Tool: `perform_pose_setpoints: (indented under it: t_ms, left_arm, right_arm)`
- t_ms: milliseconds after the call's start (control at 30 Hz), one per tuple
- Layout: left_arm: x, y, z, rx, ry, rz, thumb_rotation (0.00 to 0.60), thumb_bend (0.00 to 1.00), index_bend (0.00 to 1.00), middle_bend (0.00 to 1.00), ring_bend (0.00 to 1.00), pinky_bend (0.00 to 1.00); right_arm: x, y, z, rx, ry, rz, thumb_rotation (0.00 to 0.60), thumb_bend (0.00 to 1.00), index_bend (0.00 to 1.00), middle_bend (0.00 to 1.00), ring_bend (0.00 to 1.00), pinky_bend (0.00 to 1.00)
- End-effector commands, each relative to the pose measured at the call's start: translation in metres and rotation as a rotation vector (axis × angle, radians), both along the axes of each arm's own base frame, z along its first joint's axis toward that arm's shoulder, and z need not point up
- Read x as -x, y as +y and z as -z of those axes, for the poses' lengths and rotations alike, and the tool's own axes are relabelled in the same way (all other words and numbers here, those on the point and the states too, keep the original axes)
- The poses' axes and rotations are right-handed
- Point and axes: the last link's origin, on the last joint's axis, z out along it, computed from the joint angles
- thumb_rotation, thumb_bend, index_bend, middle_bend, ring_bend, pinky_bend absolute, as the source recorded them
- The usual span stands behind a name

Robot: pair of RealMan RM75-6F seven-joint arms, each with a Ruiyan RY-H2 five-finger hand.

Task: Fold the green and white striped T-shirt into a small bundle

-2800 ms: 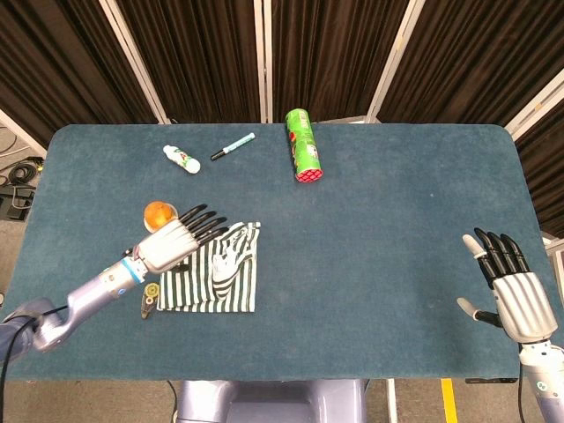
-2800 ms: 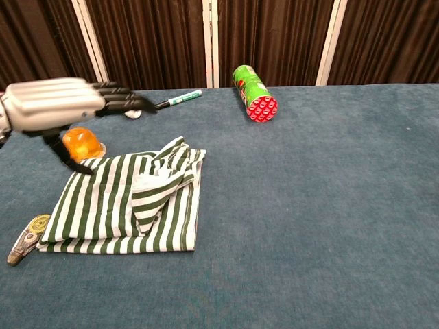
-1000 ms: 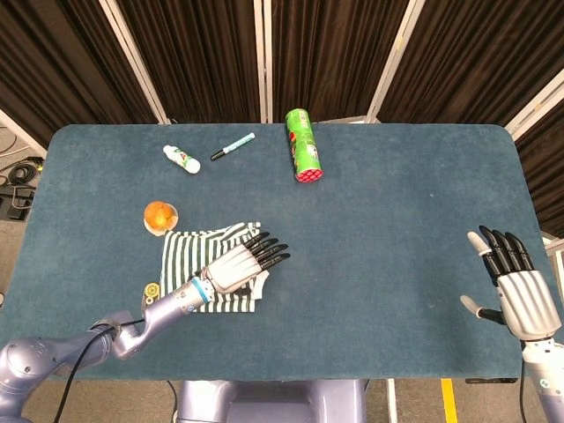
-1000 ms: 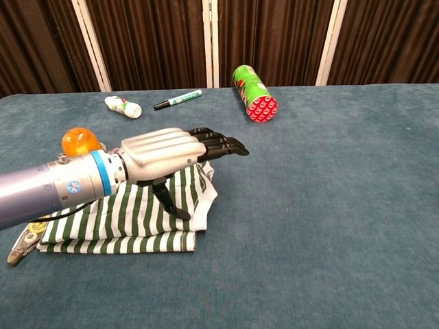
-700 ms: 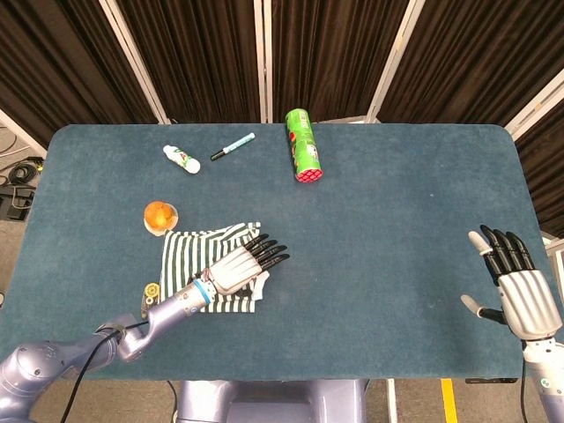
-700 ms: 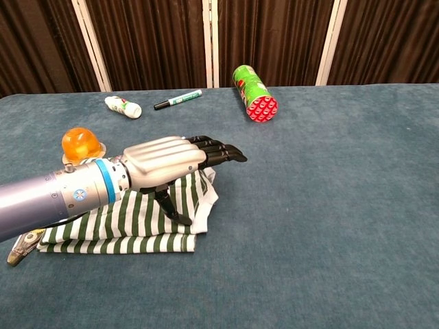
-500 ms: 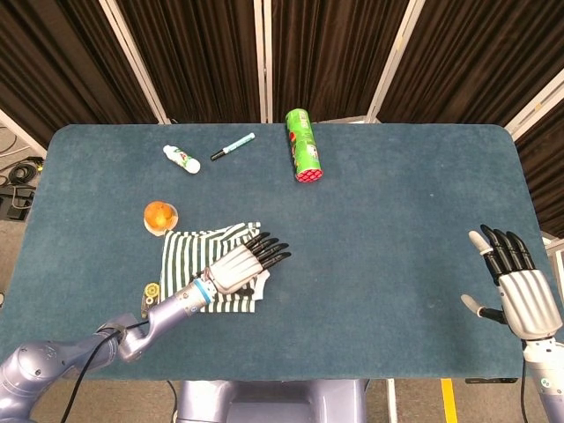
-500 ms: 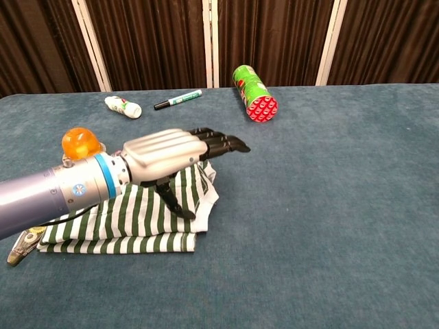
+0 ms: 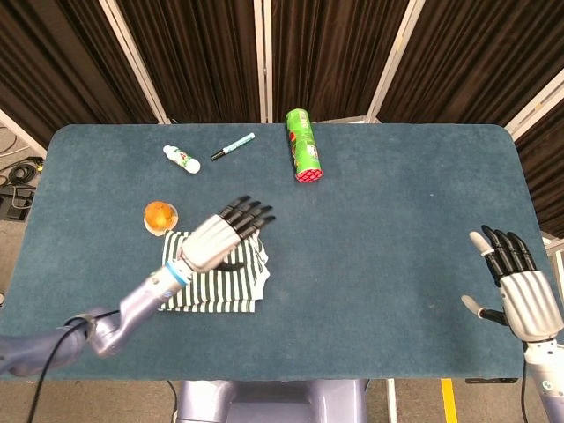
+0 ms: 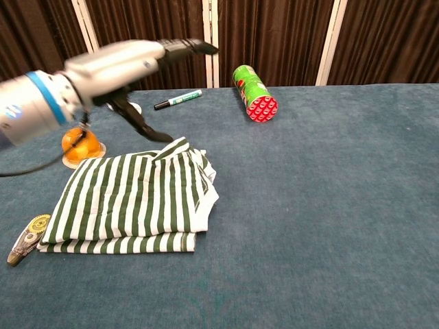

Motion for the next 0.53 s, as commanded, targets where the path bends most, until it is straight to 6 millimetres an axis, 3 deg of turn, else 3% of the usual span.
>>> perform_pose_setpoints:
  t_ms: [33, 267, 333, 533]
  left_arm:
    - [0.031, -0.011, -0.053, -0.157, 0.007, -0.175, 0.6, 0.0, 0.0, 0.0, 0.0, 0.0]
    - [0.085, -0.074, -0.102, -0.319, 0.068, -0.486, 0.6, 0.0, 0.0, 0.0, 0.0, 0.0]
    - [0.11, -0.103, -0.12, -0.363, 0.053, -0.572, 0.6, 0.0, 0.0, 0.0, 0.0, 0.0]
    - [0.132, -0.142, -0.136, -0.391, 0.056, -0.637, 0.6, 0.0, 0.0, 0.0, 0.0, 0.0]
  right_arm:
    - [0.0, 0.001, -0.001, 0.005, 0.003, 0.011, 0.6, 0.0, 0.01, 0.0, 0.0, 0.0]
    - [0.0, 0.003, -0.003, 0.004, 0.02, 0.069, 0.6, 0.0, 0.0, 0.0, 0.0, 0.0]
    - [0.0, 0.005, -0.006, 0.026, 0.033, 0.083, 0.6, 0.0, 0.0, 0.0, 0.0, 0.0]
    - [-0.001, 0.007, -0.009, 0.058, 0.065, 0.106, 0.6, 0.0, 0.0, 0.0, 0.0, 0.0]
